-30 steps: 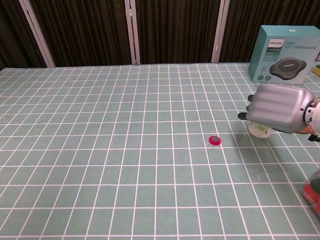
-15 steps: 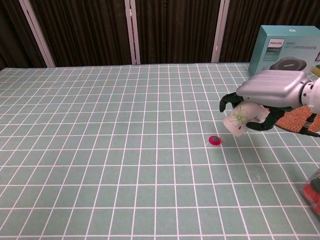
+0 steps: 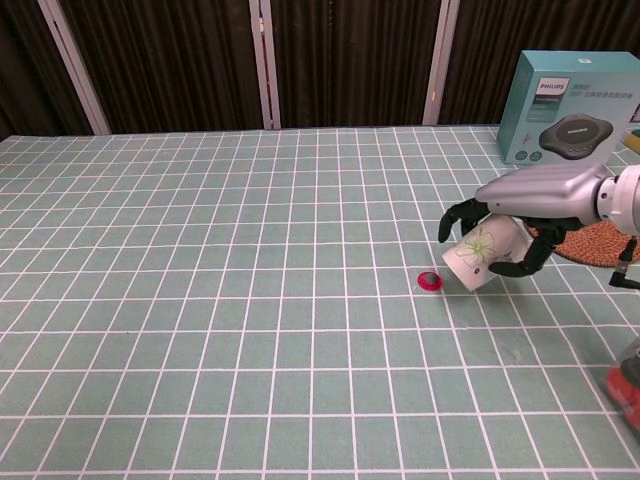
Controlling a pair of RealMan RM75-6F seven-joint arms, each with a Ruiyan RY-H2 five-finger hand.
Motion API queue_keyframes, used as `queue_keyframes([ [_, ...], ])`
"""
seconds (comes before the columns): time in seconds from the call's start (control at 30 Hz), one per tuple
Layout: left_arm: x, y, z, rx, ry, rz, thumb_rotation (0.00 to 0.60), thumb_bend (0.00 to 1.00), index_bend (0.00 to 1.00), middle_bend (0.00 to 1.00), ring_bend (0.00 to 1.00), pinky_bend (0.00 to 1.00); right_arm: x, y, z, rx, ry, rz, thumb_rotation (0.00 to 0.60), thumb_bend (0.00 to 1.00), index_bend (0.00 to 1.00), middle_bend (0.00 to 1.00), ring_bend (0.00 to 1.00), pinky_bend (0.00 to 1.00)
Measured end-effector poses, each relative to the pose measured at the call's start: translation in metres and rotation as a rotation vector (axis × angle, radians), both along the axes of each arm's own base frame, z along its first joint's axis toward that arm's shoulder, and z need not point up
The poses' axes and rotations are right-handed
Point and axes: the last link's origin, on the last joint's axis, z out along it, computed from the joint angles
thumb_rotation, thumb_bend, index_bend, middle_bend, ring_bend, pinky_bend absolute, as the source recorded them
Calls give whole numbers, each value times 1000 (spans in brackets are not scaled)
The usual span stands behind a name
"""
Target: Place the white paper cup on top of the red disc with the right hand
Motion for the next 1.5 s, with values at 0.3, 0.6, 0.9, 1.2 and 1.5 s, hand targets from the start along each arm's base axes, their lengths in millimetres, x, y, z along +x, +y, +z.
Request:
queue_keyframes([
  [0.3, 1, 0, 1, 0, -3, 1, 600, 0, 0, 0, 0, 0, 1, 9, 8, 23, 80, 11, 600, 139, 0, 0, 0, 0],
  [0.6, 1, -1, 1, 0, -3, -4, 600, 0, 0, 0, 0, 0, 25, 33, 15, -52, 182, 191, 600, 138, 0, 0, 0, 0],
  [0.9, 0, 0, 1, 0, 0, 3, 600, 0, 0, 0, 0, 0, 37, 41, 5, -138, 351, 374, 600, 138, 0, 0, 0, 0],
  [1.2, -2, 1, 1, -5, 1, 11, 600, 0, 0, 0, 0, 0, 33, 52, -5, -114, 475, 320, 600, 130, 0, 0, 0, 0],
  [1.5, -1, 0, 0, -9, 5, 12, 600, 0, 0, 0, 0, 0, 49, 62, -10, -92, 546, 301, 600, 122, 0, 0, 0, 6],
])
